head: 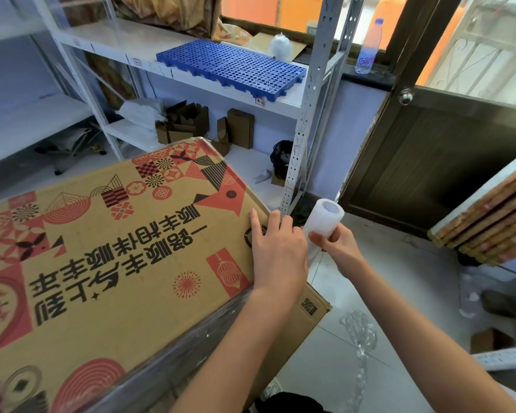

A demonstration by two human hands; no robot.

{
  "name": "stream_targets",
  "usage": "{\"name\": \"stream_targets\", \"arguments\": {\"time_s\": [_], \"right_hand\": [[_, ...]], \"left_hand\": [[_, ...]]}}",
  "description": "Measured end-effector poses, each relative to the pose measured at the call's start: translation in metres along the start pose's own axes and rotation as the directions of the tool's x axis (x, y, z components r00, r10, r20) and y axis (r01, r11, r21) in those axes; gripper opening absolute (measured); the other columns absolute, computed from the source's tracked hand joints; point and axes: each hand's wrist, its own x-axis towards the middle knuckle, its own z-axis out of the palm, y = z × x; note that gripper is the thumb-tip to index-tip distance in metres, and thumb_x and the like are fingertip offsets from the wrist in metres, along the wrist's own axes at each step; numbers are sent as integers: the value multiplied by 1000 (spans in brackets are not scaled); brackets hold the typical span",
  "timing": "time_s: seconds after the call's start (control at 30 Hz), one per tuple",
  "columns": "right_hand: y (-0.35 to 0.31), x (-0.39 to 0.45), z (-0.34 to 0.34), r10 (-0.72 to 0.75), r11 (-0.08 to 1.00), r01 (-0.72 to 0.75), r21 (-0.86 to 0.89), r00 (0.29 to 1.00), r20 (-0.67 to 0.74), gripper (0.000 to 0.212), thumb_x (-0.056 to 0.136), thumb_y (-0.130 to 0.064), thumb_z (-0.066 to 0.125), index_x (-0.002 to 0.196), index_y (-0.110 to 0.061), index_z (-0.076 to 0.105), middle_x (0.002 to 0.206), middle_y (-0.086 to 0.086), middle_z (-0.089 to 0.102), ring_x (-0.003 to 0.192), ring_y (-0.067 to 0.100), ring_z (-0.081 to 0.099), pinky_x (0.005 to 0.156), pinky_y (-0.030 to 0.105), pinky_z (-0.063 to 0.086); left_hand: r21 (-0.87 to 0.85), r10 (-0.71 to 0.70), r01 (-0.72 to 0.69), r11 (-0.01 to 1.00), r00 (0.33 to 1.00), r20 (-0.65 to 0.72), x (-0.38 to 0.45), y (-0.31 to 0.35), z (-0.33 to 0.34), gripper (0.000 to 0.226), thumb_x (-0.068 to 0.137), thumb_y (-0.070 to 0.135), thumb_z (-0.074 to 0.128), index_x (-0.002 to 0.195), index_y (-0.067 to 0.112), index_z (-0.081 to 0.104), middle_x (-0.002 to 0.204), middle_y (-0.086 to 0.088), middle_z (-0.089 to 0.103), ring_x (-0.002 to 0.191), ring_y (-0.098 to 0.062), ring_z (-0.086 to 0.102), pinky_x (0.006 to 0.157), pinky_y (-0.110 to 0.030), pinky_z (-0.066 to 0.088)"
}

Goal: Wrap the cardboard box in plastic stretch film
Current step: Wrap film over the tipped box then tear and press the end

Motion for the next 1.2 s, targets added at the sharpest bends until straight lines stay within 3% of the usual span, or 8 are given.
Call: {"name": "stream_targets", "arguments": {"time_s": [0.23,0.5,0.7,0.8,0.87,1.07,1.2], "right_hand": [[-2,14,16,34,999,-38,-22,984,-172,30,68,-36,76,90,-34,56,88,-12,65,78,1,66,55,12,50],[-2,27,19,96,993,-109,-40,965,-246,23,77,-34,76,89,-29,57,91,-2,66,88,15,64,71,34,57],[-2,35,15,156,985,-173,-26,937,-312,23,76,-36,76,84,-29,55,88,-2,64,83,14,64,68,31,55],[0,38,7,226,970,-243,-6,909,-350,26,76,-39,76,82,-28,53,87,-3,62,79,12,61,61,28,52],[4,41,1,274,955,-296,-3,887,-371,28,76,-41,75,82,-25,53,86,-2,61,77,13,60,61,33,53],[14,49,-14,370,915,-403,11,829,-420,46,74,-47,75,98,-14,53,84,-1,58,71,16,57,46,32,48],[21,55,-19,406,896,-444,23,797,-446,51,73,-49,75,99,-12,51,81,-1,55,67,15,55,46,31,46]], "left_hand": [[23,-15,15,1000,1000,-8,3,-6,-3,27,94,28,44,112,12,56,127,-7,49,135,-26,25,114,-54,0],[17,-21,21,1000,1000,-12,2,-9,-6,25,94,28,45,110,12,58,126,-6,50,134,-26,27,114,-54,1],[22,-13,13,1000,1000,-6,-1,-5,-9,25,94,26,45,109,11,57,124,-7,50,133,-26,28,113,-55,0],[25,-8,8,1000,1000,2,-3,-4,-10,25,94,26,44,110,11,56,124,-7,49,133,-26,27,114,-55,0],[18,-5,5,1000,1000,3,-5,-3,-10,24,94,26,43,109,12,56,124,-7,49,133,-26,26,114,-55,-1],[33,4,-4,999,1000,15,-9,-3,-11,26,94,28,44,111,12,56,125,-7,49,134,-26,25,114,-54,0],[36,4,-4,999,1000,13,-10,-4,-11,27,93,28,45,111,12,56,125,-7,50,133,-26,26,115,-54,0]]}}
